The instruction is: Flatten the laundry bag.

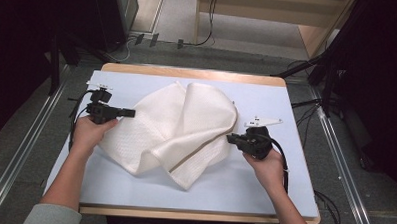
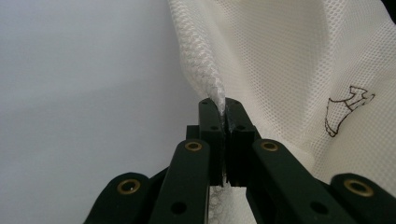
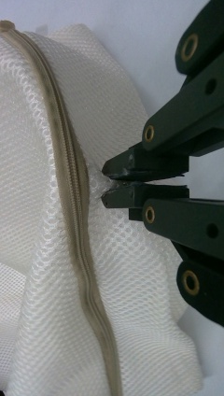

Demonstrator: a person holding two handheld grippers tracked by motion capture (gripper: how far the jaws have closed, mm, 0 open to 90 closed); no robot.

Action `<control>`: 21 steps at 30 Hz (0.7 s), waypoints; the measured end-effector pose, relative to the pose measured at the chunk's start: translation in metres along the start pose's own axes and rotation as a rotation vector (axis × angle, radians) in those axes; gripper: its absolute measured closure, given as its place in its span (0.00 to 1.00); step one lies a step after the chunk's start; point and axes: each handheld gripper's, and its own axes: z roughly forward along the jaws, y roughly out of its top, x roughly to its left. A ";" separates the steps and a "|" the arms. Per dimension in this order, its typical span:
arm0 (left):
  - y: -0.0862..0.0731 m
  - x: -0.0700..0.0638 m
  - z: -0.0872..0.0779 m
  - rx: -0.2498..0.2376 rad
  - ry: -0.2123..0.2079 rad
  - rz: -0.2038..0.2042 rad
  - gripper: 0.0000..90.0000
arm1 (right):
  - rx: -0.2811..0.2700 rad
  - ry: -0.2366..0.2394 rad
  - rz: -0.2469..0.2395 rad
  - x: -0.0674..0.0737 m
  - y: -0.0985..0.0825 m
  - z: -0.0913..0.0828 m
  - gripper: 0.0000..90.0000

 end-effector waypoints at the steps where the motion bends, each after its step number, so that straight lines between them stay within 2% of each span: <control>1: -0.001 0.002 -0.001 -0.001 0.004 -0.003 0.99 | 0.001 0.002 0.000 -0.001 0.000 0.000 0.97; 9: -0.009 0.021 -0.020 -0.028 0.045 -0.058 0.99 | 0.018 0.013 0.008 -0.004 0.001 0.000 0.97; 18: -0.018 0.039 -0.039 -0.048 0.080 -0.099 0.99 | 0.033 0.024 0.019 -0.007 0.004 0.000 0.99; 21: -0.021 0.044 -0.045 -0.052 0.104 -0.106 0.99 | 0.050 0.028 0.016 -0.006 0.004 0.001 0.99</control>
